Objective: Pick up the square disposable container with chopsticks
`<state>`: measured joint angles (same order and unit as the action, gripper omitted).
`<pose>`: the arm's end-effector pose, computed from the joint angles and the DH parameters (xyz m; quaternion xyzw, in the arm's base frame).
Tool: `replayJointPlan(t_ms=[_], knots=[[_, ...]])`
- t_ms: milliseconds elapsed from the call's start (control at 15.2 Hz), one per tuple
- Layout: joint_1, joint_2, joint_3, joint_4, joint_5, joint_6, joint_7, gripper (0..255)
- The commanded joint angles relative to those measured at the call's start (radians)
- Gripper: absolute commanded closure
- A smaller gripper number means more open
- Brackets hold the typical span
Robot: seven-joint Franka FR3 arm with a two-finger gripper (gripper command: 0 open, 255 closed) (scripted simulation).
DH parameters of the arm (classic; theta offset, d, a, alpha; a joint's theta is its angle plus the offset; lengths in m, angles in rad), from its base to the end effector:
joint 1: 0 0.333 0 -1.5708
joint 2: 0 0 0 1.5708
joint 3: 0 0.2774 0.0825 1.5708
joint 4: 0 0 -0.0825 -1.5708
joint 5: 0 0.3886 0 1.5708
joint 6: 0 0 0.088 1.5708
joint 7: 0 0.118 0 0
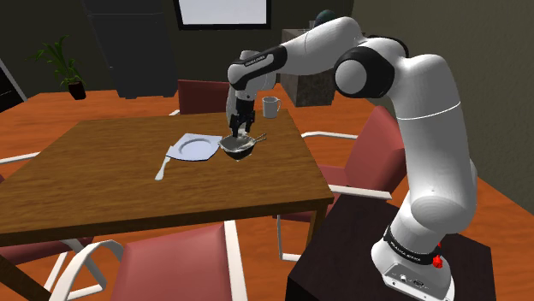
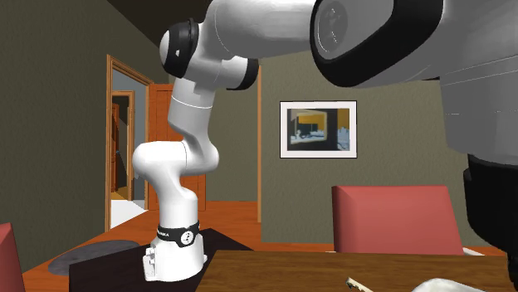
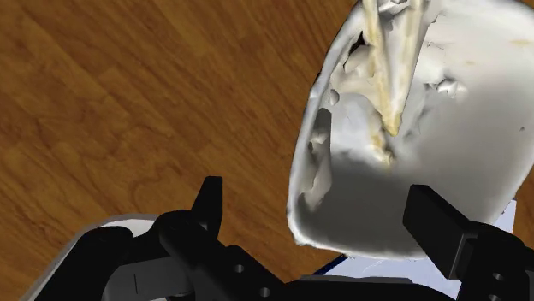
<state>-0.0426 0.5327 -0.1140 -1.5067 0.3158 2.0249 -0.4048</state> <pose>0.6798 -0.0764 0.3126 -0.9918 -0.0611 -0.0267 0.1092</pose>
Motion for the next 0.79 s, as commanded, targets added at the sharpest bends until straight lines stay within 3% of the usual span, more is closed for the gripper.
replayJointPlan(t_ms=[0,66,132,726], knots=[[0.002,0.01,0.003,-0.017,0.003,0.013,-0.002,0],[0.002,0.01,0.003,-0.017,0.003,0.013,-0.002,0],[0.003,0.005,0.002,-0.022,0.002,0.014,-0.002,255],[0.003,0.01,0.002,-0.017,0.003,0.013,-0.002,255]])
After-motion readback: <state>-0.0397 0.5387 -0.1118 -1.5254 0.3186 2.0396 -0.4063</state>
